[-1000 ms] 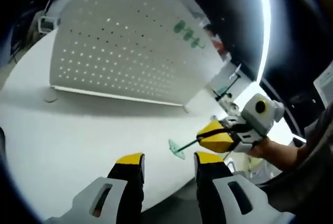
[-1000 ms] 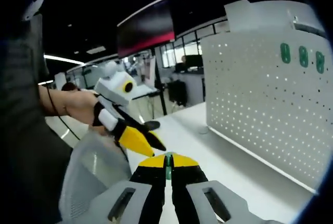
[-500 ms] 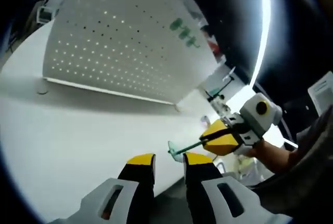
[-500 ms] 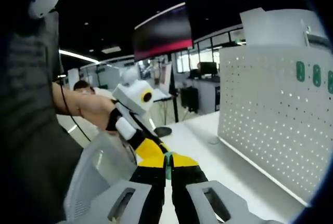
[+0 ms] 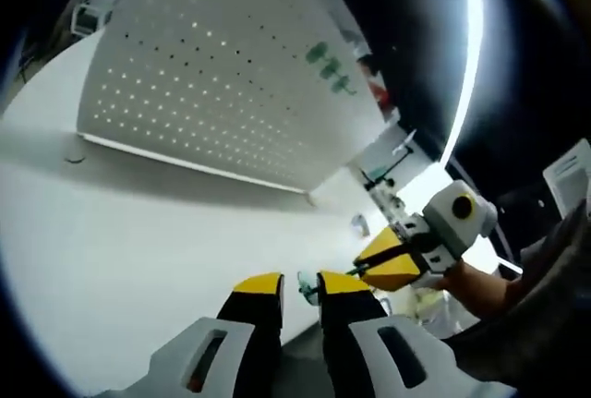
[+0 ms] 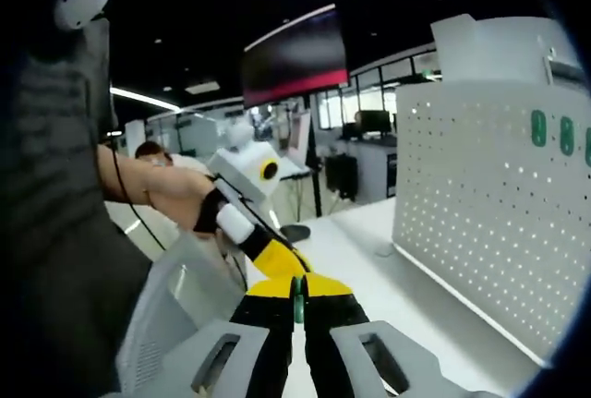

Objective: Insert the hook assembly into the mounting plate slot until the hook locks in place.

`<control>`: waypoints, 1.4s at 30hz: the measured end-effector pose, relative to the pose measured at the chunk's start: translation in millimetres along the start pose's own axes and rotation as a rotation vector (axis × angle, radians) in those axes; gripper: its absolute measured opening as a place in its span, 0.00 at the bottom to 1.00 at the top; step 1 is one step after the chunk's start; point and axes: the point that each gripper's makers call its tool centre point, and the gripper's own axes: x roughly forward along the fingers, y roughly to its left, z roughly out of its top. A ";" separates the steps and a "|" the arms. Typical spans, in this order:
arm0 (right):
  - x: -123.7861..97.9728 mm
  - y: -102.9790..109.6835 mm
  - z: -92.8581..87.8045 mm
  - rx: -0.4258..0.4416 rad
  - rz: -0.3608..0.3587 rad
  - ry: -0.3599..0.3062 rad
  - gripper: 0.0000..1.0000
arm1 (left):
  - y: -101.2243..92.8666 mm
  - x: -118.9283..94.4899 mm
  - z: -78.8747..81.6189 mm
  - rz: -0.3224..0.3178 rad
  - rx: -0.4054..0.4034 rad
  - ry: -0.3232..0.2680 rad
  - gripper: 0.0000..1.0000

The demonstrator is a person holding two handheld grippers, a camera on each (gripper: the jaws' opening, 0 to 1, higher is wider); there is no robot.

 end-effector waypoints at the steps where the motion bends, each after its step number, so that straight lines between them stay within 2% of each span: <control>1: -0.2 -0.2 0.0 0.000 0.000 0.000 0.00 | -1.0 0.2 -0.8 -0.004 0.003 0.004 0.11; 3: -0.6 -0.8 0.5 -0.004 -0.001 -0.002 0.00 | -2.5 0.6 -1.9 -0.010 0.016 0.009 0.08; 12: -1.7 -0.3 -2.9 0.001 -0.001 0.004 0.00 | -2.0 -0.3 -3.7 -0.002 0.060 0.023 0.06; 28: 1.9 0.4 -8.3 -0.002 -0.010 0.028 0.01 | 3.3 -6.4 13.3 0.049 0.075 -0.036 0.02; 42: 5.5 -3.4 -11.6 0.051 -0.018 0.034 0.01 | 6.8 -6.2 16.9 0.095 0.139 -0.028 0.01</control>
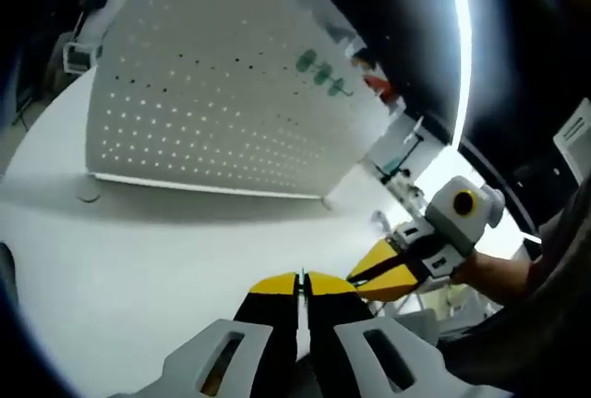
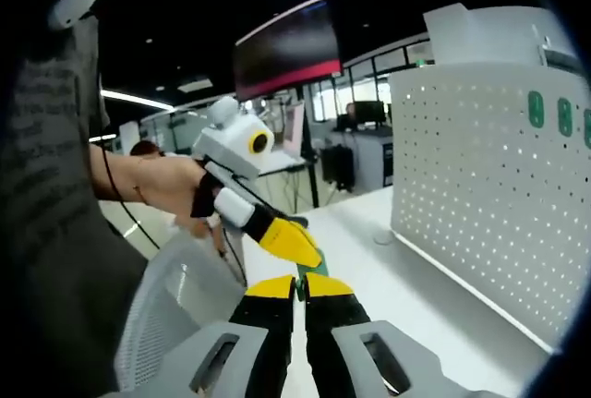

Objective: Insert the hook assembly into the mounting plate slot until the hook locks in place.

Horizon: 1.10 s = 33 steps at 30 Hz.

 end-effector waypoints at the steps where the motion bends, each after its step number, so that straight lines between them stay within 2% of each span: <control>1: -0.1 0.0 0.4 0.003 -0.001 -0.001 0.01 | -0.2 -0.1 0.8 -0.003 0.004 -0.004 0.01; 6: -1.8 -1.1 2.5 -0.006 -0.011 0.000 0.02 | -1.1 -0.6 3.6 0.003 0.030 -0.011 0.01; 10: -5.5 -6.2 2.1 0.035 -0.031 0.005 0.05 | 5.3 -1.4 5.4 0.028 0.052 -0.012 0.01; 17: -15.4 -20.8 -2.5 0.198 -0.087 0.011 0.09 | 15.3 -4.6 12.9 0.097 0.167 -0.035 0.01; 20: -16.9 -19.8 -3.6 0.293 -0.076 0.003 0.12 | 14.0 -6.0 18.5 0.105 0.194 -0.059 0.01; 24: -16.2 -16.6 -3.5 0.406 -0.062 -0.021 0.17 | 11.0 -7.8 28.0 0.102 0.229 -0.095 0.01; 26: -15.9 -16.2 -4.3 0.411 -0.063 -0.027 0.17 | 7.8 -8.7 32.1 0.095 0.250 -0.110 0.01; 29: -13.5 -11.4 -4.6 0.509 -0.047 -0.048 0.18 | 3.4 -9.8 34.9 0.085 0.283 -0.126 0.01; 33: -11.7 -10.1 -4.6 0.599 -0.038 -0.078 0.19 | -4.0 -10.2 38.6 0.063 0.314 -0.154 0.01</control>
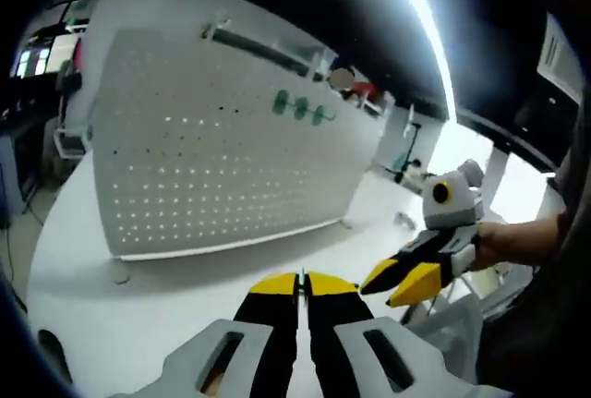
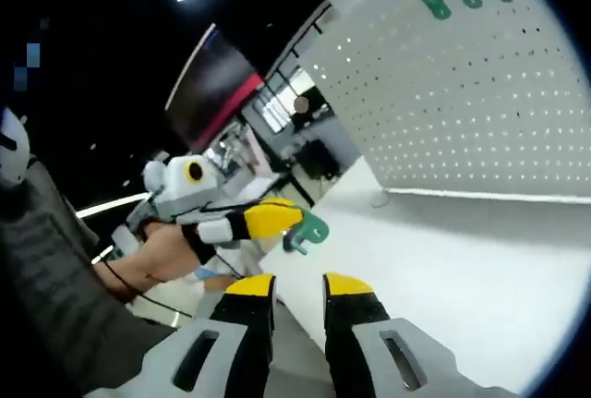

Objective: Insert the hook assembly into the mounting plate slot until the hook locks in place.

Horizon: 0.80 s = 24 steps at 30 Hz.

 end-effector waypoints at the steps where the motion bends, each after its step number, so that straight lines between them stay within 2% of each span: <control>1: 0.5 1.2 1.6 0.037 0.007 -0.019 0.19 | -1.1 0.1 1.0 -0.006 0.005 -0.007 0.01; 6: 0.7 5.5 10.0 0.198 0.055 -0.098 0.19 | -7.5 -0.8 8.6 -0.048 -0.008 -0.054 0.01; 9: -0.2 2.4 14.7 0.249 0.062 -0.133 0.19 | -9.8 -1.1 11.5 -0.060 -0.013 -0.068 0.01; 15: -0.2 -0.8 15.2 0.272 0.067 -0.151 0.19 | -17.0 -2.3 19.8 -0.105 -0.064 -0.109 0.01; 18: 0.1 -3.6 14.1 0.267 0.067 -0.159 0.19 | -26.1 -3.7 27.3 -0.169 -0.139 -0.142 0.01; 19: -0.3 -2.9 17.2 0.272 0.077 -0.184 0.18 | -29.8 -4.4 28.3 -0.197 -0.163 -0.144 0.01; 24: -5.0 5.1 38.3 0.303 0.159 -0.298 0.16 | -38.4 -5.2 30.7 -0.248 -0.201 -0.165 0.02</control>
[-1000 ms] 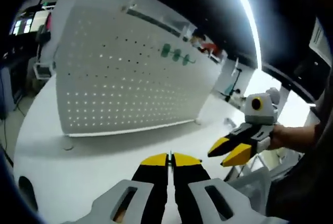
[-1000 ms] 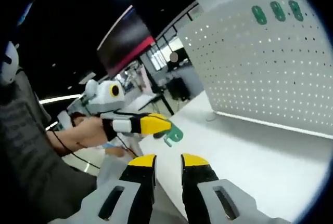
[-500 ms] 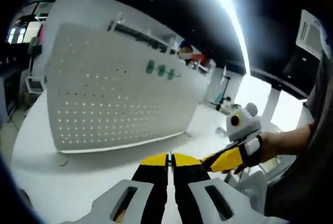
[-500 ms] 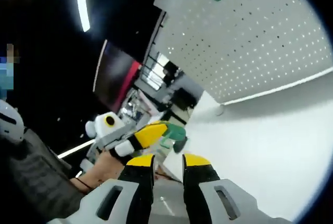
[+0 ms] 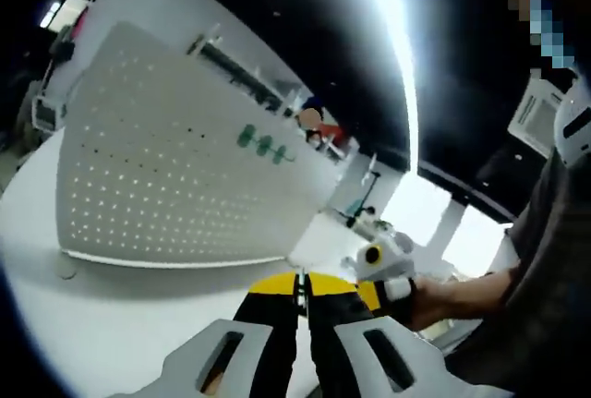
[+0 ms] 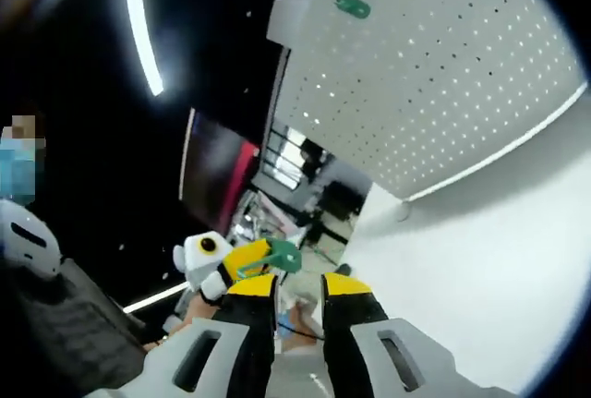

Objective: Insert the hook assembly into the mounting plate slot until the hook locks in place.

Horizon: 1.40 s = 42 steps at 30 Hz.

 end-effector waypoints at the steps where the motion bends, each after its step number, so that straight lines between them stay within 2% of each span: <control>1: -0.1 0.8 1.2 0.006 0.009 -0.005 0.16 | -3.2 0.3 0.9 -0.019 -0.023 -0.011 0.02; 4: -0.9 9.8 5.9 0.020 0.072 -0.026 0.12 | -12.6 -0.7 6.4 -0.090 -0.089 -0.054 0.02; 12: -5.3 36.4 4.9 0.036 0.210 -0.001 0.02 | -24.1 -0.1 10.4 -0.166 -0.156 -0.078 0.02; 15: -7.6 43.1 5.7 0.009 0.243 -0.005 0.01 | -29.8 -0.5 14.1 -0.208 -0.204 -0.102 0.02; 18: -8.5 45.1 7.5 0.017 0.249 -0.005 0.00 | -27.4 0.0 11.5 -0.191 -0.171 -0.093 0.03; 23: -8.1 38.6 3.4 -0.055 0.207 0.030 0.00 | -24.8 0.8 4.0 -0.168 -0.113 -0.065 0.05; 28: -8.6 28.9 2.4 -0.139 0.150 0.074 0.00 | -16.8 1.2 -7.3 -0.119 -0.048 -0.006 0.08; 30: -10.6 24.2 5.0 -0.172 0.125 0.088 0.00 | -10.7 -0.4 -16.4 -0.096 -0.047 0.053 0.10; 32: -13.3 19.2 8.1 -0.216 0.096 0.107 0.00 | -2.7 -1.8 -22.6 -0.058 -0.004 0.088 0.17; 34: -16.4 12.4 4.5 -0.293 0.056 0.173 0.00 | 4.2 -3.1 -26.7 -0.020 0.030 0.112 0.25; 36: -19.6 4.8 -0.2 -0.406 0.009 0.258 0.00 | 8.1 -4.1 -31.0 0.000 0.044 0.136 0.33; 39: -23.5 -1.3 -7.9 -0.519 -0.026 0.363 0.00 | 18.5 -8.0 -44.6 0.039 0.115 0.226 0.42; 42: -28.0 -6.1 -20.3 -0.617 -0.031 0.490 0.00 | 17.0 -9.2 -61.8 0.026 0.205 0.337 0.43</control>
